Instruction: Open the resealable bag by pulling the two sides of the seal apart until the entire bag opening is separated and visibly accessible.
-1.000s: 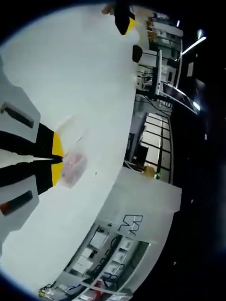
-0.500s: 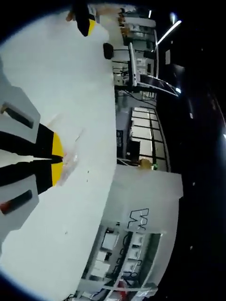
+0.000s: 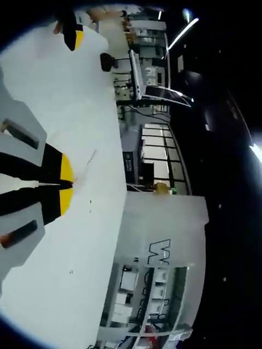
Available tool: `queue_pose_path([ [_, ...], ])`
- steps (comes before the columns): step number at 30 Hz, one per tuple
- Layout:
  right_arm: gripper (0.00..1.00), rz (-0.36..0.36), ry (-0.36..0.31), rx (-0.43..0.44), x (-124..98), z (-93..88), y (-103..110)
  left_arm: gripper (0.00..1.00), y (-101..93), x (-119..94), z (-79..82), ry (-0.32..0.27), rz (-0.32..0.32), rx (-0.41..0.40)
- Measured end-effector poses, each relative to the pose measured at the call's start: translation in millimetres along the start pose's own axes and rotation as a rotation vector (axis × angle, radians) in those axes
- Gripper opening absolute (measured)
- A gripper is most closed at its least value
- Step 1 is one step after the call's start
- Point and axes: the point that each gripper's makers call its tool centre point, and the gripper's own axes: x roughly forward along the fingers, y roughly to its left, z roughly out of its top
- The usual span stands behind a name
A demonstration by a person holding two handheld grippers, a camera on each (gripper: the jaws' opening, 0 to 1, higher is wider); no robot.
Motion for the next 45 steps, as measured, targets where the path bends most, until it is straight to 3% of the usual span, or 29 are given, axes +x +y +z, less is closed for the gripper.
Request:
queue_pose_path([
  [11,0.0,0.031,-0.068,0.068,-22.2,25.2,10.9,0.81,0.0,0.7,0.4,-0.001,0.001,-0.001],
  [23,0.0,0.047,-0.098,0.058,-38.6,34.2,21.9,0.81,0.7,0.5,-0.5,0.0,0.001,-0.001],
  [45,0.0,0.062,-0.107,0.085,-73.2,22.7,34.9,0.81,-0.9,0.0,-0.3,0.001,-0.005,-0.001],
])
